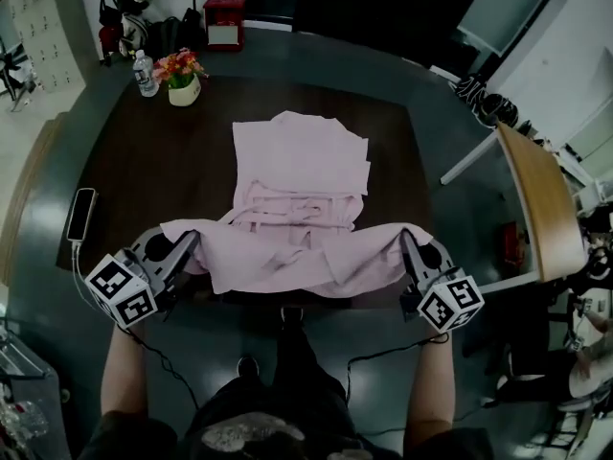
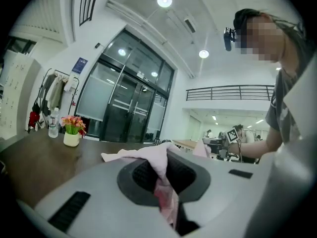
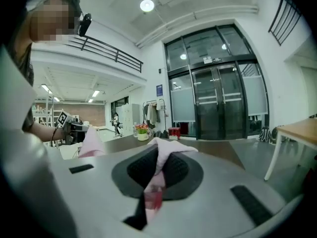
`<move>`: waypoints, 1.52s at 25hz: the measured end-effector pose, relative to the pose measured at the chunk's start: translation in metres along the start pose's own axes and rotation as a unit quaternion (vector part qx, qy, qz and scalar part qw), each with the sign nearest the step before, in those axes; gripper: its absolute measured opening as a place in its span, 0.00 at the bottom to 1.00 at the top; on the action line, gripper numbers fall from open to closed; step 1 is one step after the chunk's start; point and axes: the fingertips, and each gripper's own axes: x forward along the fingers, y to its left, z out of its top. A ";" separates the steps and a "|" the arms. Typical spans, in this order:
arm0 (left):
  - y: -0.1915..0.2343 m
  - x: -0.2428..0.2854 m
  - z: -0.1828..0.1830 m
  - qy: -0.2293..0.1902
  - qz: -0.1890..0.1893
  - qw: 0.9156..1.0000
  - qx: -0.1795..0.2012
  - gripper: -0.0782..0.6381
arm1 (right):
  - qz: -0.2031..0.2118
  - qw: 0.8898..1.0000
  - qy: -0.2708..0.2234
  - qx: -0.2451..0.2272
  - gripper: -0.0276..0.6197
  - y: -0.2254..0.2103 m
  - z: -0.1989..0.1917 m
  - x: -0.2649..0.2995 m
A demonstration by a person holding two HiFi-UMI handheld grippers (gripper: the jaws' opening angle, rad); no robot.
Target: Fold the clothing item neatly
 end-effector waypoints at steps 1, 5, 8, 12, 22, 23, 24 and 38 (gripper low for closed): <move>0.013 0.015 0.009 0.000 0.005 1.000 -0.003 0.15 | 0.001 1.000 0.000 0.005 0.05 -0.016 0.004 0.011; 0.065 0.078 0.044 -0.007 0.036 0.999 -0.012 0.15 | 0.014 1.000 0.008 0.008 0.05 -0.081 0.021 0.067; 0.111 0.129 0.072 -0.011 0.061 0.998 -0.012 0.15 | 0.033 0.999 0.014 0.006 0.05 -0.121 0.039 0.120; 0.169 0.188 0.109 -0.028 0.082 0.996 -0.008 0.15 | 0.053 0.998 0.021 -0.003 0.05 -0.168 0.067 0.186; 0.323 0.288 0.099 0.026 0.135 0.990 -0.044 0.15 | -0.025 0.994 0.081 0.063 0.05 -0.300 0.036 0.306; 0.337 0.295 0.090 0.034 0.141 0.988 -0.054 0.15 | -0.033 0.993 0.093 0.070 0.05 -0.307 0.024 0.315; 0.351 0.301 0.078 0.043 0.149 0.986 -0.066 0.15 | -0.040 0.991 0.104 0.080 0.05 -0.313 0.010 0.323; 0.419 0.353 -0.044 0.190 0.198 0.960 -0.055 0.15 | -0.147 0.949 0.276 0.047 0.05 -0.356 -0.124 0.383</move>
